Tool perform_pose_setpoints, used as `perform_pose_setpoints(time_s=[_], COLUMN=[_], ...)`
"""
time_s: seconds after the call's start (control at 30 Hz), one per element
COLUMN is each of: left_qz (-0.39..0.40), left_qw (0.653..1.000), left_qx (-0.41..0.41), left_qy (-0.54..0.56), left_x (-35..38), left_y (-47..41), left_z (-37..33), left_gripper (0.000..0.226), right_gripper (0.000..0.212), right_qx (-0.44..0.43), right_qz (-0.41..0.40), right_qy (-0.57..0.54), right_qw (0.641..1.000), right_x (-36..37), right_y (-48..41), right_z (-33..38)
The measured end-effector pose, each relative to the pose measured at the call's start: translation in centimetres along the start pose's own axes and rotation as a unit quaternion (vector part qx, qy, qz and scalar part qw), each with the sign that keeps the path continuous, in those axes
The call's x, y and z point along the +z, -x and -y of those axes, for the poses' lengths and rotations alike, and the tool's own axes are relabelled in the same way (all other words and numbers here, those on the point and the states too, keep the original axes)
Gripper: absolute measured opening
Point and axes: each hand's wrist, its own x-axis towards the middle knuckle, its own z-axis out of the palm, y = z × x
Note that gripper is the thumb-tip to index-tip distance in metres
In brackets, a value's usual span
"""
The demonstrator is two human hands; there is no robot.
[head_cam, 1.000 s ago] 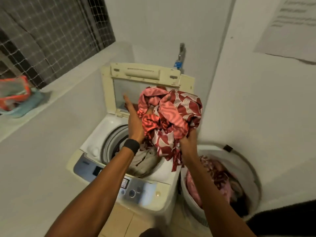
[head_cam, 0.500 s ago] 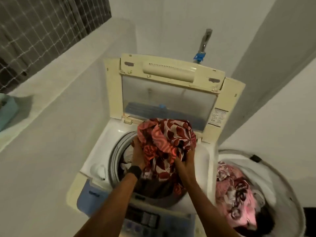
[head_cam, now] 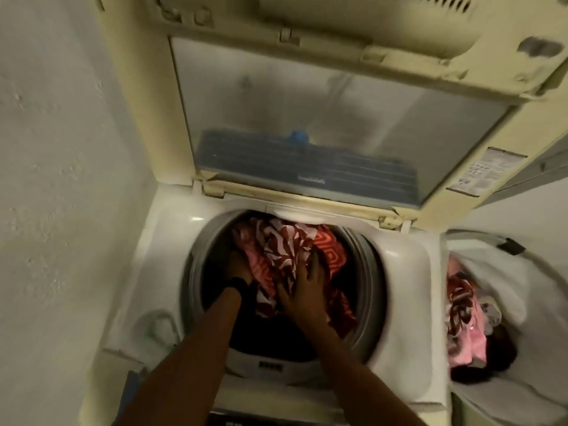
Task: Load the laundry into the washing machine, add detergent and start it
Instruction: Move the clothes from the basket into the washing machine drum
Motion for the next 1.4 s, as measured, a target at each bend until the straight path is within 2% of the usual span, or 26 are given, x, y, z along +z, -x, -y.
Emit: perform_pose_setpoints(time_s=[0.1, 0.13, 0.2, 0.27, 0.3, 0.37, 0.4, 0.43, 0.5, 0.57, 0.6, 0.63, 0.7, 0.77, 0.8, 0.87, 0.9, 0.97, 1.0, 1.07, 1.1, 1.17, 1.23, 1.27, 1.3, 1.4], left_qz=[-0.034, -0.050, -0.098, -0.146, -0.140, -0.018, 0.062, 0.127, 0.185, 0.179, 0.165, 0.147, 0.071, -0.016, -0.030, 0.006, 0.049, 0.156, 0.193, 0.230, 0.233, 0.194, 0.134, 0.123, 0.122, 0.118], left_qw=[0.999, 0.997, 0.977, 0.939, 0.920, 0.877, 0.861, 0.851, 0.850, 0.873, 0.885, 0.890, 0.892, 0.889, 0.893, 0.903, 0.913, 0.927, 0.924, 0.903, 0.899, 0.896, 0.870, 0.863, 0.856, 0.846], left_qx=[0.012, 0.013, 0.046, 0.150, 0.231, 0.365, 0.373, 0.355, 0.274, 0.213, 0.211, 0.228, 0.279, 0.291, 0.279, 0.239, 0.207, 0.140, 0.117, 0.099, 0.089, 0.073, 0.063, 0.058, 0.078, 0.159], left_qy=[-0.039, -0.058, -0.182, -0.272, -0.283, -0.312, -0.340, -0.366, -0.409, -0.399, -0.382, -0.367, -0.349, -0.353, -0.352, -0.356, -0.349, -0.311, -0.308, -0.350, -0.361, -0.392, -0.471, -0.487, -0.496, -0.494], left_x=[-0.3, -0.2, -0.1, 0.1, 0.3, 0.7, 1.1, 1.4, 1.4, 1.2, 1.3, 1.3, 1.3, 0.9, 0.8, 0.6, 0.3, -0.8, -1.4, -1.7, -1.5, -0.3, 0.5, 0.7, 0.7, 0.2], left_y=[-0.2, 0.8, 3.8, 6.4, 6.9, 5.1, 3.3, 1.0, -3.3, -6.0, -6.6, -6.3, -4.0, -1.0, 0.3, 1.8, 1.9, 1.0, -0.1, -1.9, -2.8, -3.6, -4.2, -4.0, -3.6, -0.8], left_z=[-1.4, -2.3, -2.8, -2.6, -2.6, -2.9, -2.7, -2.1, -0.3, 1.3, 1.8, 1.7, 1.1, 1.0, 1.3, 3.3, 4.6, 6.9, 7.8, 7.9, 7.5, 6.7, 5.7, 5.5, 5.8, 4.7], left_gripper=[0.057, 0.060, 0.065, 0.072, 0.073, 0.061, 0.056, 0.057, 0.062, 0.076, 0.082, 0.083, 0.074, 0.065, 0.064, 0.069, 0.077, 0.100, 0.111, 0.122, 0.123, 0.112, 0.090, 0.087, 0.093, 0.107], right_gripper=[0.090, 0.087, 0.087, 0.084, 0.082, 0.076, 0.075, 0.079, 0.092, 0.093, 0.089, 0.085, 0.074, 0.063, 0.068, 0.085, 0.092, 0.099, 0.097, 0.075, 0.062, 0.048, 0.057, 0.063, 0.069, 0.090], right_qx=[0.036, 0.061, 0.098, 0.113, 0.102, 0.063, 0.042, 0.021, -0.003, 0.055, 0.083, 0.091, 0.062, -0.034, -0.087, -0.155, -0.149, -0.084, -0.046, 0.046, 0.076, 0.036, -0.002, 0.023, 0.070, 0.029], right_qz=[0.160, 0.178, 0.119, 0.041, 0.034, 0.094, 0.129, 0.159, 0.227, 0.311, 0.328, 0.316, 0.212, 0.098, 0.103, 0.180, 0.213, 0.214, 0.205, 0.226, 0.222, 0.182, 0.209, 0.203, 0.183, 0.143], right_qy=[0.101, 0.133, 0.166, 0.163, 0.152, 0.163, 0.183, 0.206, 0.242, 0.228, 0.209, 0.191, 0.168, 0.166, 0.184, 0.259, 0.296, 0.335, 0.343, 0.285, 0.234, 0.225, 0.230, 0.211, 0.159, 0.115], right_qw=[0.981, 0.973, 0.974, 0.979, 0.983, 0.980, 0.974, 0.965, 0.943, 0.921, 0.918, 0.925, 0.961, 0.981, 0.974, 0.936, 0.919, 0.914, 0.915, 0.930, 0.943, 0.957, 0.950, 0.956, 0.968, 0.983], right_x=[1.1, 0.9, 0.4, -0.5, -0.7, -0.6, -0.4, 0.0, 0.3, -0.3, -1.2, -2.5, -4.8, -5.6, -5.5, -3.9, -2.7, -1.0, -0.5, 0.1, 0.3, 1.6, 1.2, 1.0, 0.9, -1.2], right_y=[-2.3, -2.8, -2.9, -2.1, -1.5, -0.6, -0.4, -0.5, -0.9, -1.3, -1.6, -1.8, -2.3, -1.9, -1.6, -1.1, -1.6, -4.2, -6.1, -9.1, -10.0, -10.7, -10.4, -10.0, -9.7, -8.1], right_z=[-1.3, -1.6, -1.5, -1.0, -0.9, -1.3, -1.7, -2.4, -3.5, -3.6, -3.1, -2.5, -0.7, 0.8, 1.4, 1.5, 0.8, -1.5, -3.0, -5.7, -5.8, -6.3, -6.2, -6.3, -6.2, -5.3])
